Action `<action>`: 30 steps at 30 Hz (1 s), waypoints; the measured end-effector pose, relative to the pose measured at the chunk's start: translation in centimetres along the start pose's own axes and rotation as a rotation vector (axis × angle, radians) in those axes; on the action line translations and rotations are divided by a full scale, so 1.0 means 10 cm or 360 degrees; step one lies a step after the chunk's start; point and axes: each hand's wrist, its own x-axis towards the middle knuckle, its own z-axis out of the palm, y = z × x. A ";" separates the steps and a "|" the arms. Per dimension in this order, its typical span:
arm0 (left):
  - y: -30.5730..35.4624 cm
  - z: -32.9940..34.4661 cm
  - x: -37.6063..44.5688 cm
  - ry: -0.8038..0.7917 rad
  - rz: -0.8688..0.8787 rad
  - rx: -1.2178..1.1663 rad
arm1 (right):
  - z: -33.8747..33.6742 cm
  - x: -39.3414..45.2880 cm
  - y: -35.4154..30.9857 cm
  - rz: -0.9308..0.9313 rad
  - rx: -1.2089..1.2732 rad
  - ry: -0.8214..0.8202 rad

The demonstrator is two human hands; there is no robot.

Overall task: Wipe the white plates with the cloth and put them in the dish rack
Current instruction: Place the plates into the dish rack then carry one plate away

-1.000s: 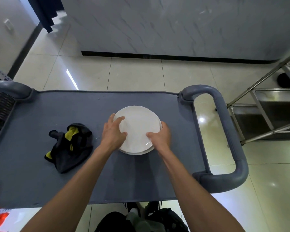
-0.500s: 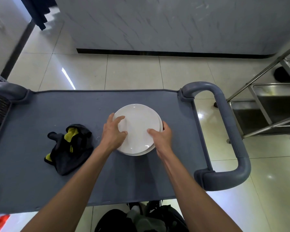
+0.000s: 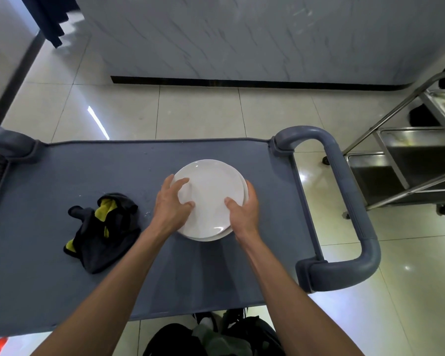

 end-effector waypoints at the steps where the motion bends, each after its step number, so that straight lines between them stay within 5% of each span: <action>1: 0.00 -0.01 -0.01 0.0008 0.0004 -0.0007 | 0.00 0.00 -0.01 -0.0027 0.0023 -0.0003; 9: 0.03 -0.11 -0.13 0.0200 0.0061 -0.0217 | -0.11 -0.02 -0.03 -0.0064 0.0159 -0.0020; 18: 0.19 -0.21 -0.14 0.0136 0.0121 -0.0337 | -0.20 -0.07 -0.02 0.0093 0.0499 -0.0011; 30: 0.29 0.00 -0.32 0.0296 0.0309 -0.0261 | -0.32 -0.18 -0.09 -0.0198 -0.0048 0.0132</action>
